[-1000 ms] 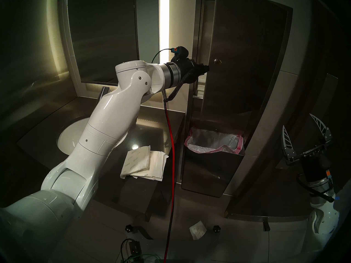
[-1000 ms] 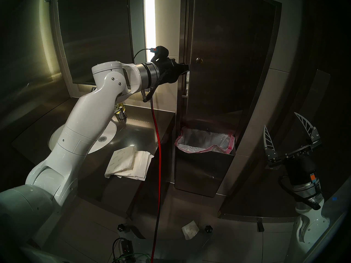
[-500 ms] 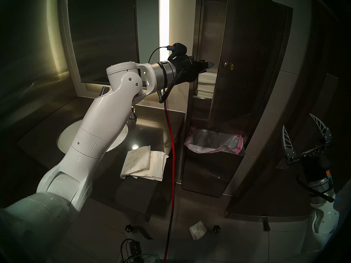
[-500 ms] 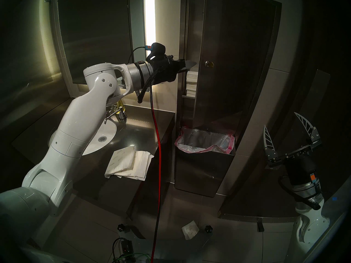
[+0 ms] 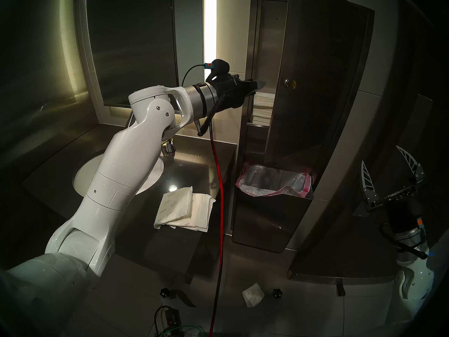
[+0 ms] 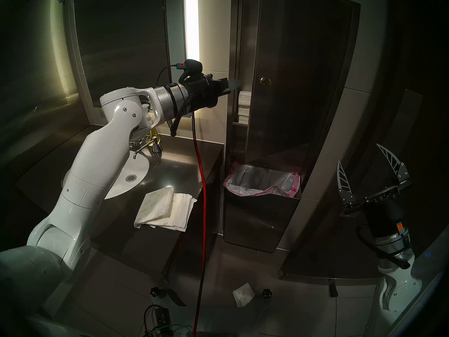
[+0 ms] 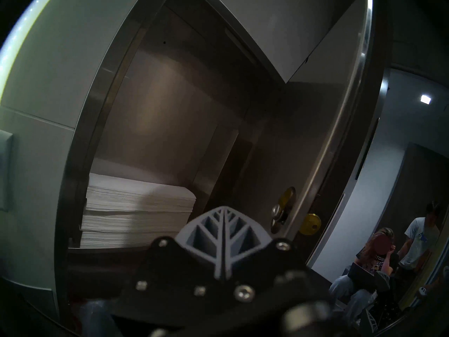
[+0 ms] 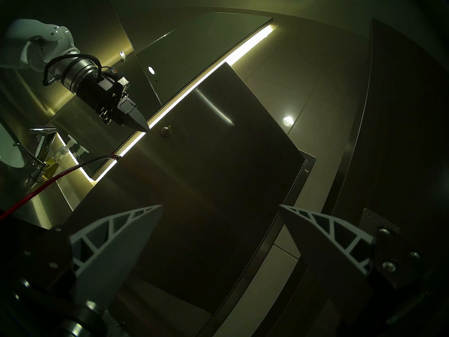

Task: Twist key and open towel dispenser

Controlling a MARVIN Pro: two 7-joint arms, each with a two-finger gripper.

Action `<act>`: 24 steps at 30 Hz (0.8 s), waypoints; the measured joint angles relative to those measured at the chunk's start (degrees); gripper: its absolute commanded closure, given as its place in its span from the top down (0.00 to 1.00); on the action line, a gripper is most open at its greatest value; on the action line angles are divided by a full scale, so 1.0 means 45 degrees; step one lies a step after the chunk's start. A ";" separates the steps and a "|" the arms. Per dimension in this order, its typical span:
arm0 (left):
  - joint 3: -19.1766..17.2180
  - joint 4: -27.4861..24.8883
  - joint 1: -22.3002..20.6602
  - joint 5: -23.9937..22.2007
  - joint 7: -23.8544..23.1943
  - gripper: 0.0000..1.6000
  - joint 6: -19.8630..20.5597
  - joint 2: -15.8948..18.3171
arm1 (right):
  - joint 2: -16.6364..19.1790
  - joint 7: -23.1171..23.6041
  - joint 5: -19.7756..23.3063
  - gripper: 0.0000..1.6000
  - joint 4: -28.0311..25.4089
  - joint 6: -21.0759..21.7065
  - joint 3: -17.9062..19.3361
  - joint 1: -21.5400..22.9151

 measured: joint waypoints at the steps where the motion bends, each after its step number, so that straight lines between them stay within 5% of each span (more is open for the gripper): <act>1: 0.0103 -0.0063 0.0001 0.0243 0.0251 0.00 0.0062 -0.0015 | 0.0000 0.0000 0.0000 1.00 0.0000 0.0000 0.0000 0.0000; 8: -0.0403 -0.0781 0.0683 0.1577 0.2321 0.00 0.0371 -0.0481 | 0.0000 0.0003 0.0002 1.00 0.0000 0.0000 0.0001 0.0002; 17: -0.1227 -0.2107 0.1777 0.1372 0.4541 0.00 0.0899 -0.0871 | -0.0001 0.0006 0.0003 1.00 0.0000 0.0000 0.0002 0.0003; 24: -0.0971 -0.2623 0.2077 0.1495 0.5724 0.00 0.1382 -0.0988 | -0.0001 0.0009 0.0003 1.00 0.0000 0.0000 0.0002 0.0003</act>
